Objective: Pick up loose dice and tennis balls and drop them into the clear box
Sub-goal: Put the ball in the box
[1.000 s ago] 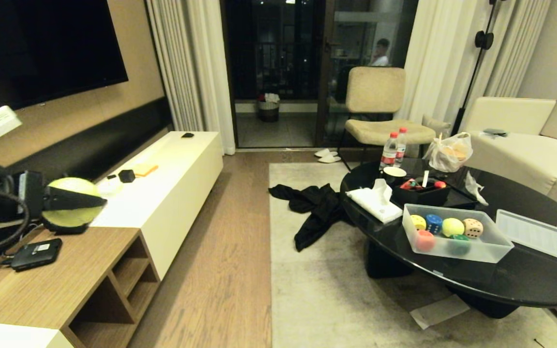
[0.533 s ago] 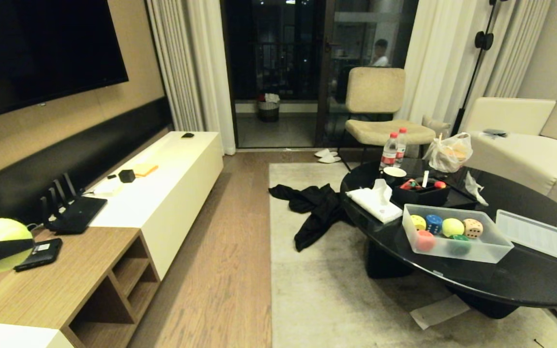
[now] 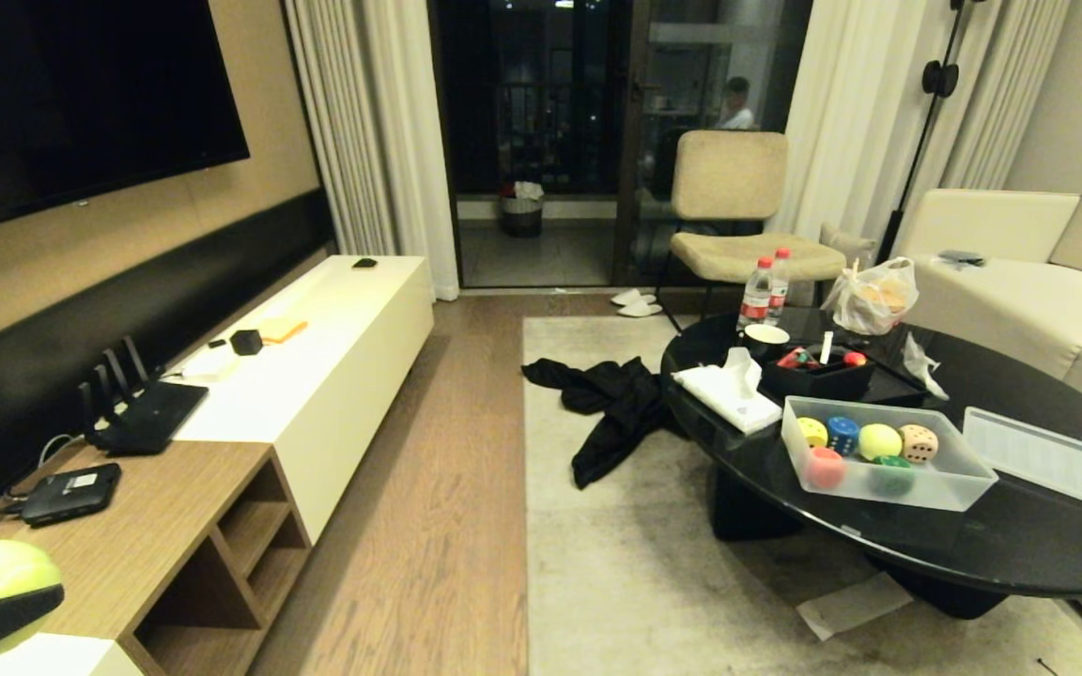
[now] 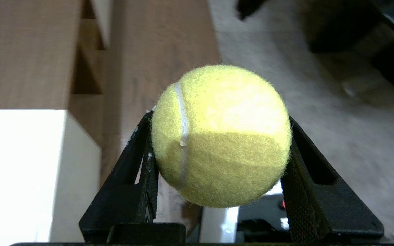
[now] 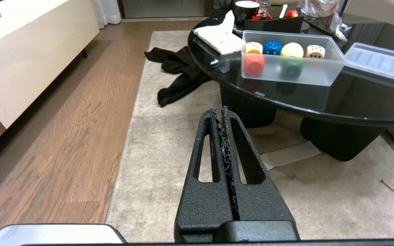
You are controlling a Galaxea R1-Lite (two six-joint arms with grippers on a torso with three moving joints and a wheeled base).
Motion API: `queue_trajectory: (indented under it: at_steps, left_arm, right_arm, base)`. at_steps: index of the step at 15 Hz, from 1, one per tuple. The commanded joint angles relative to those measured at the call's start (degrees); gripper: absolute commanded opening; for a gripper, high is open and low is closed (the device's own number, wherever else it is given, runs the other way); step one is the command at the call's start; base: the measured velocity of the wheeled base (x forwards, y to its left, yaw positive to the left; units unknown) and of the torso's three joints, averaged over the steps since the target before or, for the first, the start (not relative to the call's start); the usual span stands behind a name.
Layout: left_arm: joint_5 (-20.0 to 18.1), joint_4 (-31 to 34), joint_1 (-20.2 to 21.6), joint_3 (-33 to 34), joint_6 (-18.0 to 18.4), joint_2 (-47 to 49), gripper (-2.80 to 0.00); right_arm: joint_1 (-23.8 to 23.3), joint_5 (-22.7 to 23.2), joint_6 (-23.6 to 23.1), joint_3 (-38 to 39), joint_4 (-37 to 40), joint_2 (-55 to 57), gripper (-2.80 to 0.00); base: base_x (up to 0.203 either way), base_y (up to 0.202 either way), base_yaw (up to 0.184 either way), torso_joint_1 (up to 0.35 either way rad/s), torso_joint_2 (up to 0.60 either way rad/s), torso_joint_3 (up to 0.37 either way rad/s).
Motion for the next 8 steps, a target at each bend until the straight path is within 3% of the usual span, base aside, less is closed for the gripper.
queue_trajectory:
  at_steps: [1, 3, 4, 6, 8]
  left_arm:
    - [7.0, -0.3, 0.0, 3.5, -0.3, -6.5, -2.8]
    - [14.8, -0.4, 0.7, 5.6, -0.6, -9.7, -2.8]
    - [16.4, -0.6, 1.0, 6.3, -1.0, -11.6, -2.8]
    - [16.9, -0.5, 1.1, 8.1, -1.2, -17.1, -2.8]
    - [14.5, -0.6, 1.1, 11.2, -0.9, -21.5, -2.8]
  right_arm:
    - [0.0, 0.0, 0.0, 0.1, 0.0, 0.0, -2.8]
    - [0.0, 0.0, 0.0, 0.1, 0.0, 0.0, -2.8]
    - [0.0, 0.0, 0.0, 0.1, 0.0, 0.0, -2.8]
    - [0.0, 0.0, 0.0, 0.0, 0.0, 0.0, -2.8]
    - [0.0, 0.0, 0.0, 0.1, 0.0, 0.0, -2.8]
  base:
    - [0.0, 0.0, 0.0, 0.0, 0.0, 0.0]
    - [0.0, 0.0, 0.0, 0.0, 0.0, 0.0]
    - [0.0, 0.0, 0.0, 0.0, 0.0, 0.0]
    - [0.0, 0.0, 0.0, 0.0, 0.0, 0.0]
    - [0.0, 0.0, 0.0, 0.0, 0.0, 0.0]
